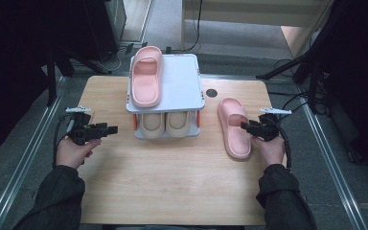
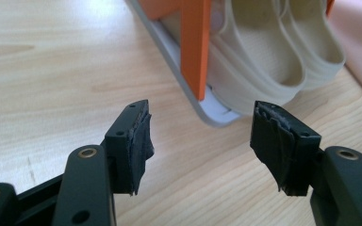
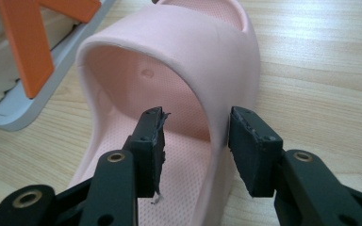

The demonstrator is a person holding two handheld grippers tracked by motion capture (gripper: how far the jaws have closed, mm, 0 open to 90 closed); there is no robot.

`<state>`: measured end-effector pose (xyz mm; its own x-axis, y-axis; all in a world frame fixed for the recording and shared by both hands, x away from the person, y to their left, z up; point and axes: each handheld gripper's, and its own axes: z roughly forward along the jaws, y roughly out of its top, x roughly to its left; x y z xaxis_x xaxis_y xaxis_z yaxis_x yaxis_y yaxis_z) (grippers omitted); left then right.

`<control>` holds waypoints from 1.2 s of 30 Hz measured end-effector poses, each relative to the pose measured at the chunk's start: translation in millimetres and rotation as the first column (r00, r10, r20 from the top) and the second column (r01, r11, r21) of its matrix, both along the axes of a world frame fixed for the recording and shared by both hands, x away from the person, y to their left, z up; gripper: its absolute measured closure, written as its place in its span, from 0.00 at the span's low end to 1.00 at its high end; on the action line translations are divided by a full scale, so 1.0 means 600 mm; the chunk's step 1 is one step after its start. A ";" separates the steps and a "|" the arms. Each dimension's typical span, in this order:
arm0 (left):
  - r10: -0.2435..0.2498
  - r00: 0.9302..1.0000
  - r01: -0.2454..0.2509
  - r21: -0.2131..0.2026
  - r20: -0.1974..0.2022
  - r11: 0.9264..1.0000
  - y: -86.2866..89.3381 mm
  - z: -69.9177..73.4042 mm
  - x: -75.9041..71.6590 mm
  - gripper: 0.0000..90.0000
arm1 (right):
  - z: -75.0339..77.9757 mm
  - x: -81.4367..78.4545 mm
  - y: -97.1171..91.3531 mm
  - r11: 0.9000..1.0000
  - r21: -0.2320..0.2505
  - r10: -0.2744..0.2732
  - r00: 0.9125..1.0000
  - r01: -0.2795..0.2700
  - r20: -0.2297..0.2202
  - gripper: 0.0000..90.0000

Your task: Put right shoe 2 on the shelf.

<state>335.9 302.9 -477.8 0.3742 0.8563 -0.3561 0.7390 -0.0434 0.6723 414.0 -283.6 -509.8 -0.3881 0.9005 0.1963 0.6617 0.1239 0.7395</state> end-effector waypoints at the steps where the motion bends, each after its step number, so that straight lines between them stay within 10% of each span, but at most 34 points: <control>1: -0.002 1.000 0.002 0.004 -0.003 1.000 0.000 -0.001 -0.002 0.43 | -0.001 0.002 0.001 1.000 -0.007 -0.004 1.000 0.004 -0.001 0.63; 36: 0.043 0.999 -0.043 -0.007 -0.012 0.999 0.022 -0.008 -0.030 0.43 | -0.017 0.046 -0.003 0.994 0.005 -0.110 0.993 0.110 -0.031 0.87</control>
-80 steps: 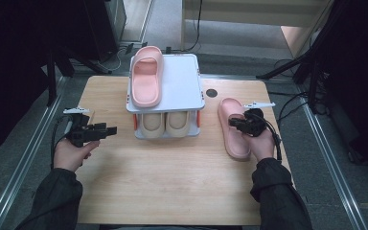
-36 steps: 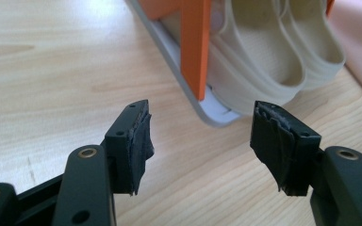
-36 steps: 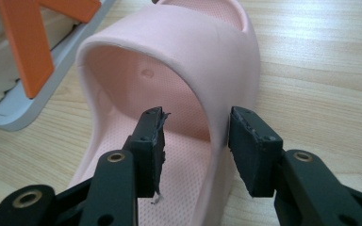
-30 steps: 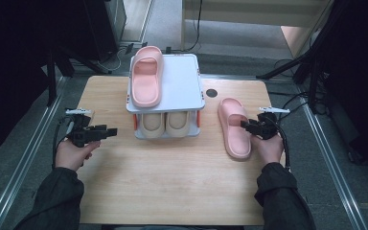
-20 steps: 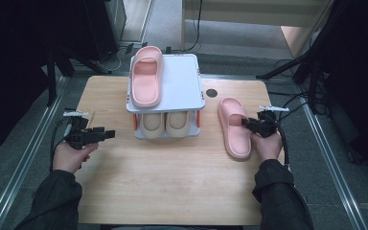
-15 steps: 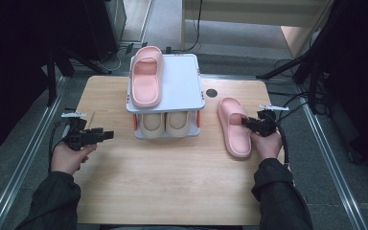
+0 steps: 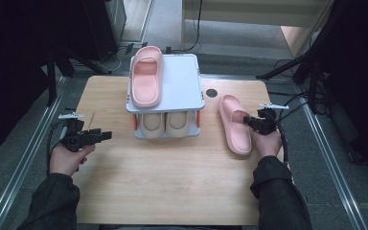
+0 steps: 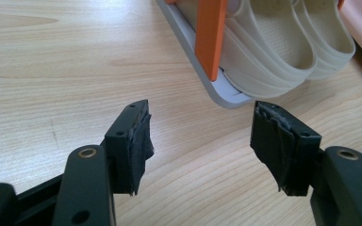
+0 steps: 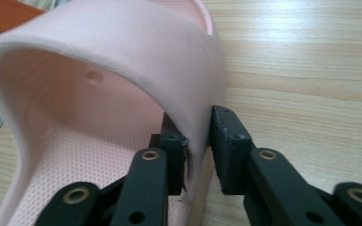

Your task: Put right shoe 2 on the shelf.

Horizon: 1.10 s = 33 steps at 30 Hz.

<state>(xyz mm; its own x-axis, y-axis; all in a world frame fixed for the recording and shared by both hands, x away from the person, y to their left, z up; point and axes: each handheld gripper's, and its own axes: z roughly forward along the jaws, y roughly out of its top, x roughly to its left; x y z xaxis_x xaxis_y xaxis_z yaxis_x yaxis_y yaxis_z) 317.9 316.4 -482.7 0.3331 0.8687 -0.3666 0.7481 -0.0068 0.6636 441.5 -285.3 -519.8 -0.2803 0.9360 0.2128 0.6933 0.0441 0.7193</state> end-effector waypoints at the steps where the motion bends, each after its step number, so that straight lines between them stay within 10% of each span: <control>1: -0.003 1.000 0.003 0.001 -0.002 1.000 -0.001 -0.001 0.000 0.43 | 0.001 0.000 -0.002 1.000 0.010 -0.009 1.000 0.009 -0.008 0.88; 18: -0.005 1.000 0.005 0.000 -0.013 1.000 -0.001 -0.005 -0.002 0.43 | 0.018 0.004 0.002 0.995 0.085 -0.045 0.993 0.054 -0.107 0.93; 33: -0.025 1.000 0.025 -0.004 -0.018 1.000 -0.012 -0.007 -0.003 0.43 | 0.094 0.016 0.052 0.999 0.036 -0.022 0.998 0.024 -0.062 0.93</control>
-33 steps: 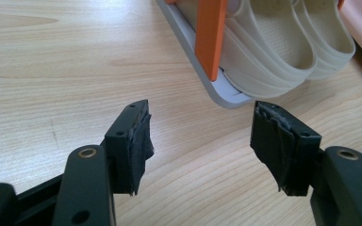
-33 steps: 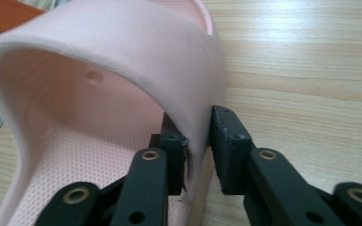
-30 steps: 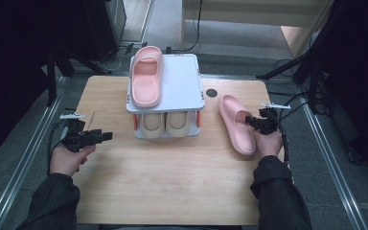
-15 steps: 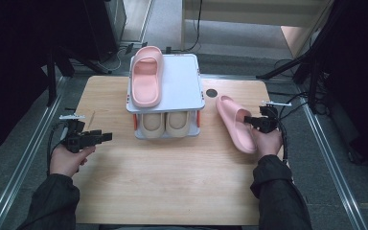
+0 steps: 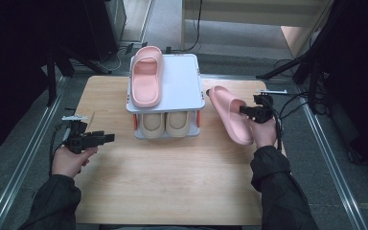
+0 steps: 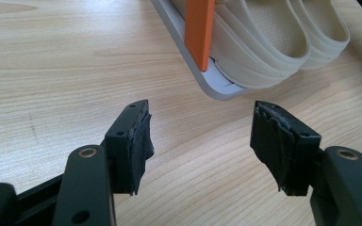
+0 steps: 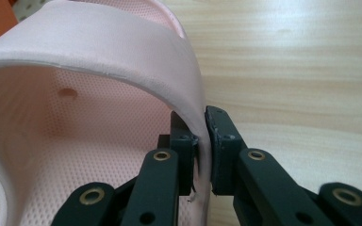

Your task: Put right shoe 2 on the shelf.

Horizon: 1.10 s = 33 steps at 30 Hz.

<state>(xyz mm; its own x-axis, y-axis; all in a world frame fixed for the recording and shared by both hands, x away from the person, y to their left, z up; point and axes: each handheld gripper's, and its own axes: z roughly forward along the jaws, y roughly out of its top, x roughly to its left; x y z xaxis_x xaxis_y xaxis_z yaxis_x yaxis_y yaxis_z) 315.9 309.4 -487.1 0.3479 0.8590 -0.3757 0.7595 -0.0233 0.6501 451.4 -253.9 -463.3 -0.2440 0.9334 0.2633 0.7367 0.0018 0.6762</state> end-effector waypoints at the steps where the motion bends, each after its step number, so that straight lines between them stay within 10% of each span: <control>1: -0.002 1.000 0.002 0.001 0.001 1.000 -0.001 0.000 0.000 0.43 | 0.000 0.000 0.000 1.000 0.000 0.000 1.000 0.000 0.000 0.93; 33: -0.025 1.000 0.025 -0.007 0.007 1.000 -0.005 0.000 0.003 0.42 | 0.198 0.071 0.089 1.000 -0.006 0.008 0.999 -0.008 0.049 0.91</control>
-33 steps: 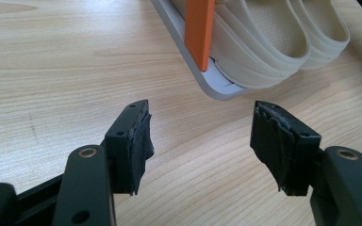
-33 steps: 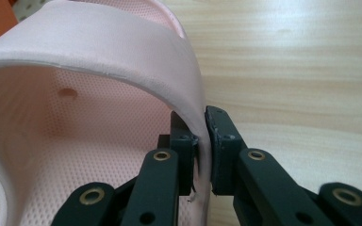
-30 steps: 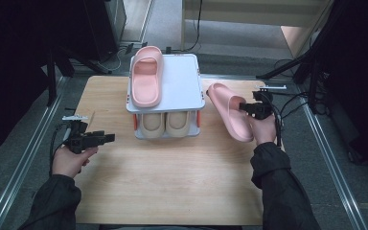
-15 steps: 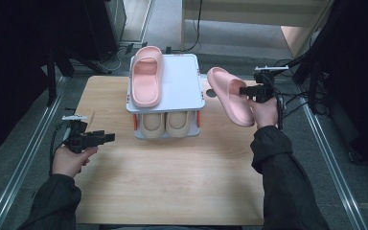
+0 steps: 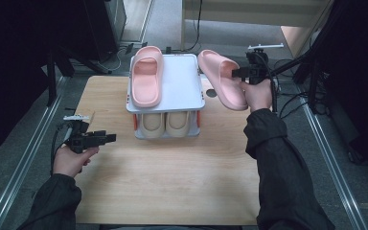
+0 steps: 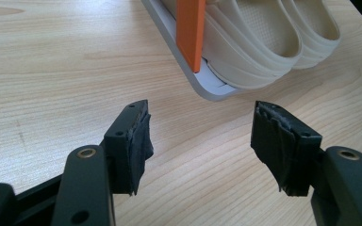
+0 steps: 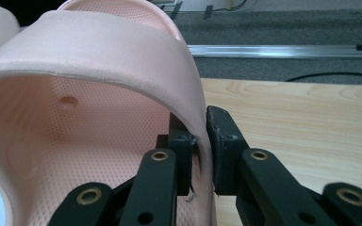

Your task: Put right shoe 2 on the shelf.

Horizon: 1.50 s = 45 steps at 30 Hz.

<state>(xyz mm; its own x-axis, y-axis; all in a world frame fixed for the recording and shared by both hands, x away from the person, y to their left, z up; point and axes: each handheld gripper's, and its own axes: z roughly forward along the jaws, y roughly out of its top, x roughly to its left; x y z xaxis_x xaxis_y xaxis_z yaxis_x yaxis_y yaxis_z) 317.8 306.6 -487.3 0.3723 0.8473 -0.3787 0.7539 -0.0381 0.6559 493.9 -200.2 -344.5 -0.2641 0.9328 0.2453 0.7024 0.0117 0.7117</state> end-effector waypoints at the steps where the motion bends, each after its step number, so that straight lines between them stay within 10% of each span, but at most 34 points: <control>1: 0.000 1.000 0.000 -0.001 0.000 1.000 0.000 0.000 0.000 0.42 | 0.006 0.003 0.010 1.000 0.003 0.006 1.000 -0.006 0.003 0.91; 12: -0.011 1.000 0.011 0.002 0.014 1.000 -0.001 0.005 0.000 0.43 | 0.041 0.019 0.092 0.998 0.041 0.057 0.998 -0.057 0.013 0.91; 27: -0.021 1.000 0.021 0.005 0.017 1.000 -0.001 0.006 0.001 0.43 | 0.024 0.031 0.168 0.997 0.058 0.060 0.998 -0.060 -0.013 0.89; 45: -0.018 1.000 0.018 0.000 0.018 1.000 0.001 0.007 0.001 0.43 | -0.002 0.022 0.186 0.995 0.063 0.085 0.996 -0.084 -0.020 0.73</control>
